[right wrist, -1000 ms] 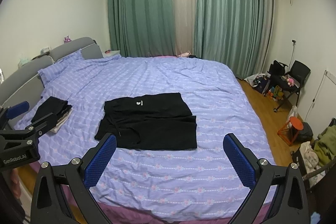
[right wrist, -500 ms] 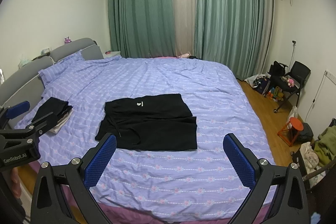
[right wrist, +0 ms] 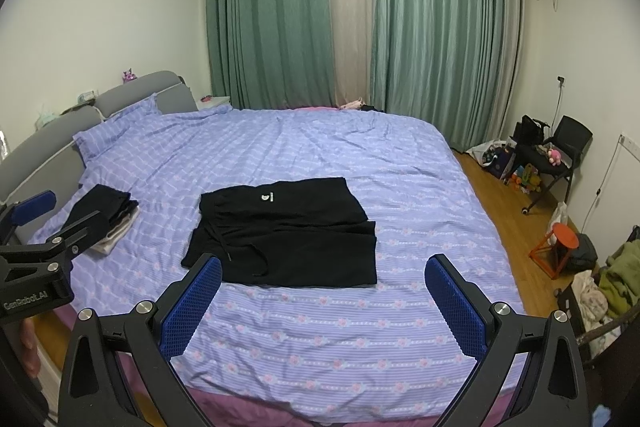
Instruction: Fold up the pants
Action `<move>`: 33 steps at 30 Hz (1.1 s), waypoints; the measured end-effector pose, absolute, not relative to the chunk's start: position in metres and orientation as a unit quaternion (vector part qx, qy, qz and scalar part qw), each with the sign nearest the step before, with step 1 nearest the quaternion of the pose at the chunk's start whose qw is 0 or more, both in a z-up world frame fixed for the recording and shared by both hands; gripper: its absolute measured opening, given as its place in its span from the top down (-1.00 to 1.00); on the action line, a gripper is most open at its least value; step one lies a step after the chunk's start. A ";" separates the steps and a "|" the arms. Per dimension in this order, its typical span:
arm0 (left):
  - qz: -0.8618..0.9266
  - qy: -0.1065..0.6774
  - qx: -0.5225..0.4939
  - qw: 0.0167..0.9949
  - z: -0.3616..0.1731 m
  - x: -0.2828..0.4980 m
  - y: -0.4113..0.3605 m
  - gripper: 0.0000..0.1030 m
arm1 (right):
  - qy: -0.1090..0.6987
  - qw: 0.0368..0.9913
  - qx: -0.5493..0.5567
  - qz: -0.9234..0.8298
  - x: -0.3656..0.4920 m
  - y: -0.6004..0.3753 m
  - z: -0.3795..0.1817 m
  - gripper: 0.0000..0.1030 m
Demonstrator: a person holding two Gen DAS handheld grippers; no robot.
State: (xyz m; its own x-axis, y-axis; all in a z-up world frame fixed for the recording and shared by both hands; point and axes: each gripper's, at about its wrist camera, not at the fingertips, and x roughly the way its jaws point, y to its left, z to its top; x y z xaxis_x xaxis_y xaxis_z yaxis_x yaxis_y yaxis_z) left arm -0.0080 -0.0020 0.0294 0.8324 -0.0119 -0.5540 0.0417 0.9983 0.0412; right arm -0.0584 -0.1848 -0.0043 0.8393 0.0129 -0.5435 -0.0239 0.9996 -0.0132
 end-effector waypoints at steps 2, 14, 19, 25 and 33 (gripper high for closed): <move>-0.014 0.291 0.025 0.956 0.029 -0.007 0.000 -1.00 | 0.286 0.958 -0.010 0.009 -0.057 -0.183 -0.005 -0.98; -0.025 0.278 0.019 0.960 0.015 -0.003 0.032 -1.00 | 0.308 0.951 -0.003 0.006 -0.044 -0.150 -0.022 -0.98; -0.040 0.300 0.020 0.953 0.000 0.017 0.071 -1.00 | 0.314 0.949 -0.001 -0.009 -0.033 -0.120 -0.032 -0.98; -0.046 0.317 0.032 0.947 -0.022 0.042 0.111 -1.00 | 0.331 0.943 0.013 -0.031 -0.011 -0.080 -0.052 -0.98; -0.048 0.337 0.027 0.940 -0.048 0.071 0.141 -1.00 | 0.347 0.937 0.001 -0.041 0.022 -0.051 -0.071 -0.98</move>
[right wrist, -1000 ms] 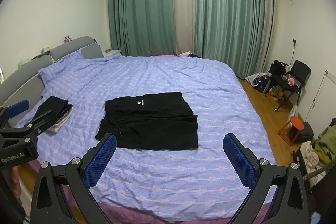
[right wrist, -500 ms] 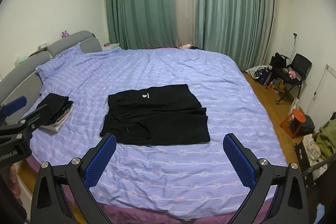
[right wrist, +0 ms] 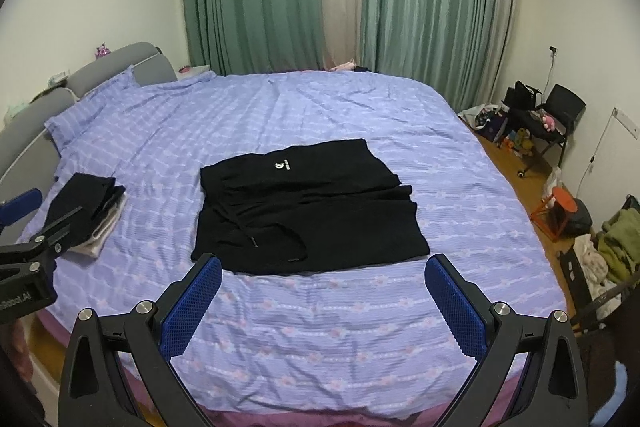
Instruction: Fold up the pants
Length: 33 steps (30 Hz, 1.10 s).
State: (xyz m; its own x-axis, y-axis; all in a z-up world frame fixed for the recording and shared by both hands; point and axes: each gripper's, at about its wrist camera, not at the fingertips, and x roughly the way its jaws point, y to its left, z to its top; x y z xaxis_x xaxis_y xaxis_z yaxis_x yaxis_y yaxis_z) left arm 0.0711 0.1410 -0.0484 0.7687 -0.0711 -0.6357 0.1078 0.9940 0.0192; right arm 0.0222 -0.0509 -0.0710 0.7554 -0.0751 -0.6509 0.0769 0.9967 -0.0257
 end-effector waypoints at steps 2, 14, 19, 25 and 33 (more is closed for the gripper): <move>-0.045 0.341 0.018 0.939 -0.056 0.079 0.146 -1.00 | 0.353 0.935 -0.003 -0.039 0.031 -0.049 -0.075 -0.98; -0.007 0.363 0.004 0.932 -0.136 0.143 0.150 -1.00 | 0.366 0.930 0.011 -0.031 0.099 -0.062 -0.151 -0.98; 0.013 0.398 -0.007 0.917 -0.183 0.181 0.149 -1.00 | 0.395 0.918 0.033 -0.028 0.143 -0.078 -0.209 -0.98; 0.036 0.452 -0.019 0.891 -0.246 0.219 0.147 -0.99 | 0.442 0.894 0.067 -0.035 0.182 -0.097 -0.276 -0.96; 0.053 0.507 -0.075 0.857 -0.314 0.263 0.158 -0.86 | 0.469 0.873 0.118 -0.054 0.217 -0.117 -0.332 -0.86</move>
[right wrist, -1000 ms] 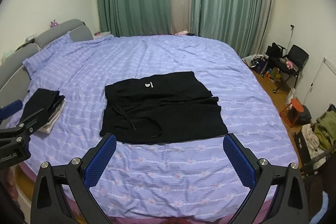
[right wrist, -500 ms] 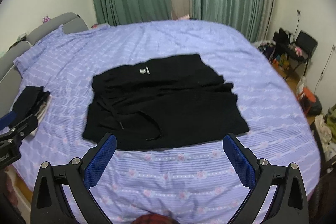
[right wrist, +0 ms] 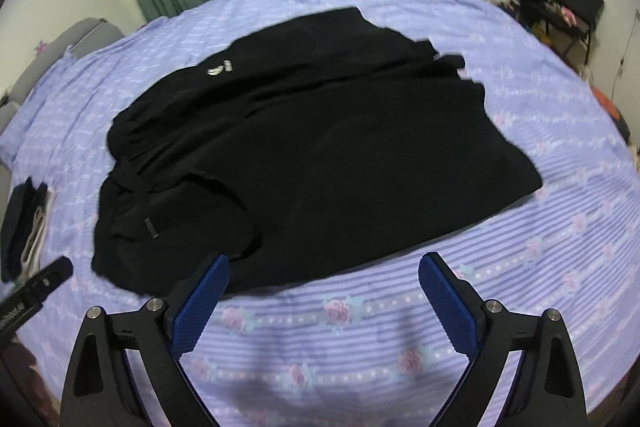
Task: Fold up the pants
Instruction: 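Lower both tools to the black pants and close each on the waistband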
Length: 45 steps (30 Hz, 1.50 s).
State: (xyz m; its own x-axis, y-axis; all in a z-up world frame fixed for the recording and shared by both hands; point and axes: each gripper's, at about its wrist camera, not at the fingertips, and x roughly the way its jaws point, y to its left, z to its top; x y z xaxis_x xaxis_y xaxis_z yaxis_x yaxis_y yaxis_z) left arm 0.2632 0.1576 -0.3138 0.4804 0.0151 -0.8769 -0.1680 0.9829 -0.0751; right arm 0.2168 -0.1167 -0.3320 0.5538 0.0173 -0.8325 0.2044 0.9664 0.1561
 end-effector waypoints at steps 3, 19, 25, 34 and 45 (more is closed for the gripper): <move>0.059 0.521 -0.086 0.847 -0.332 0.275 0.160 -0.83 | 0.474 0.867 0.139 -0.066 0.226 -0.124 -0.345 -0.83; 0.056 0.576 -0.186 0.794 -0.400 0.313 0.173 -0.69 | 0.494 0.851 0.155 -0.094 0.256 -0.135 -0.397 -0.70; 0.076 0.576 -0.239 0.778 -0.394 0.323 0.182 0.18 | 0.481 0.860 0.131 -0.111 0.270 -0.137 -0.390 0.18; 0.054 0.551 -0.186 0.812 -0.344 0.314 0.166 0.75 | 0.478 0.864 0.125 -0.099 0.267 -0.146 -0.346 0.92; 0.036 0.569 -0.158 0.806 -0.300 0.257 0.188 0.77 | 0.502 0.857 0.101 -0.059 0.211 -0.128 -0.285 0.95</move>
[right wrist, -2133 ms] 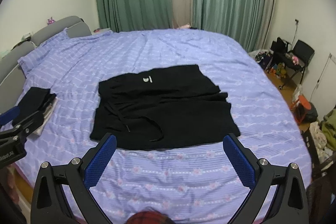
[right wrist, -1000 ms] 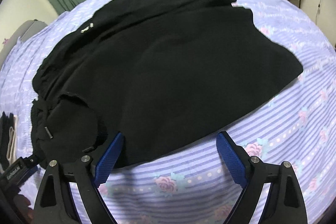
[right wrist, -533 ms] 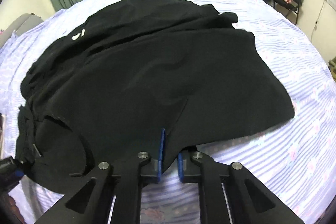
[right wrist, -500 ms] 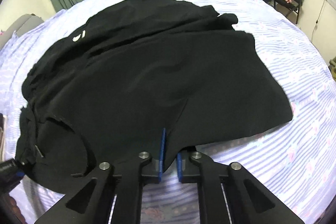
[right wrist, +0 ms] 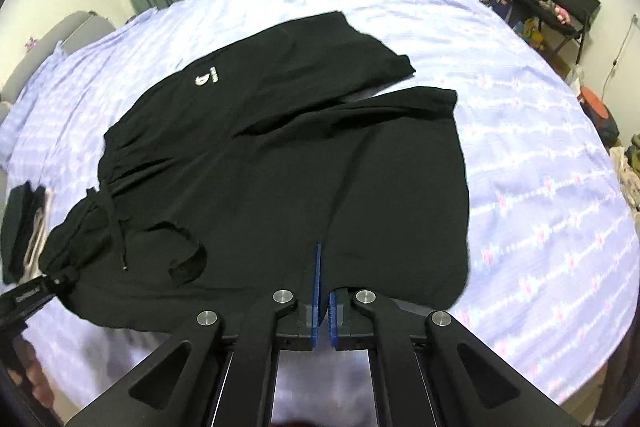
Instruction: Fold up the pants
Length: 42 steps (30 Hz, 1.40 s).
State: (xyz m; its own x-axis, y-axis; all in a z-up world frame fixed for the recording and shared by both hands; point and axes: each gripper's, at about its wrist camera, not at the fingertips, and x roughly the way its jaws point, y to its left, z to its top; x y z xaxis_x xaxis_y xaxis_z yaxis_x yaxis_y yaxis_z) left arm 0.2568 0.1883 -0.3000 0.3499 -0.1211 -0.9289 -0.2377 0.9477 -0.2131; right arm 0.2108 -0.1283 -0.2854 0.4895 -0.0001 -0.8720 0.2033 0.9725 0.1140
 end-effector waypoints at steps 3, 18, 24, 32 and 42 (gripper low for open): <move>0.037 0.587 -0.145 0.796 -0.295 0.238 0.191 0.77 | 0.517 0.850 0.093 -0.050 0.197 -0.125 -0.278 0.95; 0.085 0.512 -0.160 0.840 -0.235 0.319 0.182 0.77 | 0.416 0.905 0.082 -0.034 0.304 -0.138 -0.215 0.95; 0.117 0.504 -0.180 0.837 -0.263 0.402 0.196 0.77 | 0.400 0.915 0.053 -0.006 0.416 -0.120 -0.238 0.95; 0.134 0.541 -0.203 0.805 -0.314 0.476 0.223 0.64 | 0.429 0.903 -0.001 0.025 0.522 -0.081 -0.293 0.95; 0.124 0.519 -0.209 0.820 -0.285 0.467 0.222 -0.87 | 0.438 0.897 0.017 0.058 0.512 -0.082 -0.289 -0.10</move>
